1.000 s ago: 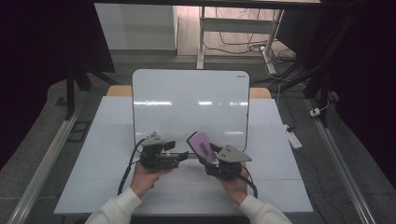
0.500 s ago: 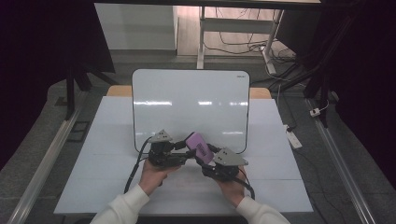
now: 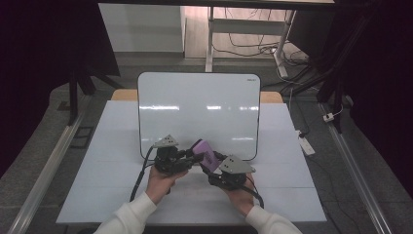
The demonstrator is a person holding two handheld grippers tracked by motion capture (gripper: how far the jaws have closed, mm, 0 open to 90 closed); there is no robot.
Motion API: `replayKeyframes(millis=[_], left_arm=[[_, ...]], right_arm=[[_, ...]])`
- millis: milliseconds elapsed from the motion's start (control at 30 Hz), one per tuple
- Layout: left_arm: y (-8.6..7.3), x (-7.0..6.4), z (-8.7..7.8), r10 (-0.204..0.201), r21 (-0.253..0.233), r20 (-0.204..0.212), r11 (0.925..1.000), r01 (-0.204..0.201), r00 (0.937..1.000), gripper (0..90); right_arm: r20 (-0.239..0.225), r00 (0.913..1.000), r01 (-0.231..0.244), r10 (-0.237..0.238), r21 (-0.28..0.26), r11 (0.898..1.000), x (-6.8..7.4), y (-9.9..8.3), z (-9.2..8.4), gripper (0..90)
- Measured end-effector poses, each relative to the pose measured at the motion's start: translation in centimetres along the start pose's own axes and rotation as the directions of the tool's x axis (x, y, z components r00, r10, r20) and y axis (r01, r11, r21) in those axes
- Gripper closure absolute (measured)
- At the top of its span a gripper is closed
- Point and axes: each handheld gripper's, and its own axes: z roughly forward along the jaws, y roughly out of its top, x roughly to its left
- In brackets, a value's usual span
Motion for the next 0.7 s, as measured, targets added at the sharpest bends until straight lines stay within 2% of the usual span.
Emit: replayKeyframes(millis=[100, 200, 300, 367, 433, 700], left_arm=[[0.2, 0.1, -0.5, 0.023, -0.001, -0.043, 0.9997, -0.023, 0.9988, 62.9], [0.5, 0.5, -1.4, 0.014, -0.001, -0.062, 0.9999, -0.014, 0.998, 63.2], [0.7, 0.7, -2.4, 0.031, 0.003, -0.102, 0.9995, -0.031, 0.9943, 63.2], [0.7, 0.8, -3.0, 0.042, 0.006, -0.134, 0.9991, -0.041, 0.9901, 63.2], [0.7, 1.0, -3.8, 0.043, 0.013, -0.146, 0.9991, -0.041, 0.9884, 63.2], [-0.1, 1.8, -6.5, 0.038, 0.035, -0.213, 0.9989, -0.031, 0.9764, 63.0]], right_arm=[[-0.024, 0.9996, -0.012, 0.012, -0.004, 1.0, -0.1, 0.1, -0.2, 34.2], [-0.036, 0.999, -0.028, 0.028, -0.01, 1.0, -0.4, 0.3, -0.7, 31.0], [-0.045, 0.9974, -0.056, 0.055, -0.011, 0.998, -1.2, 0.5, -1.3, 29.9], [-0.037, 0.9971, -0.067, 0.066, -0.007, 0.998, -1.9, 0.4, -1.7, 29.4], [-0.027, 0.9964, -0.08, 0.08, -0.004, 0.997, -2.5, 0.3, -2.2, 29.3], [0.045, 0.9972, -0.06, 0.059, 0.023, 0.998, -4.7, -0.8, -4.0, 29.2]])
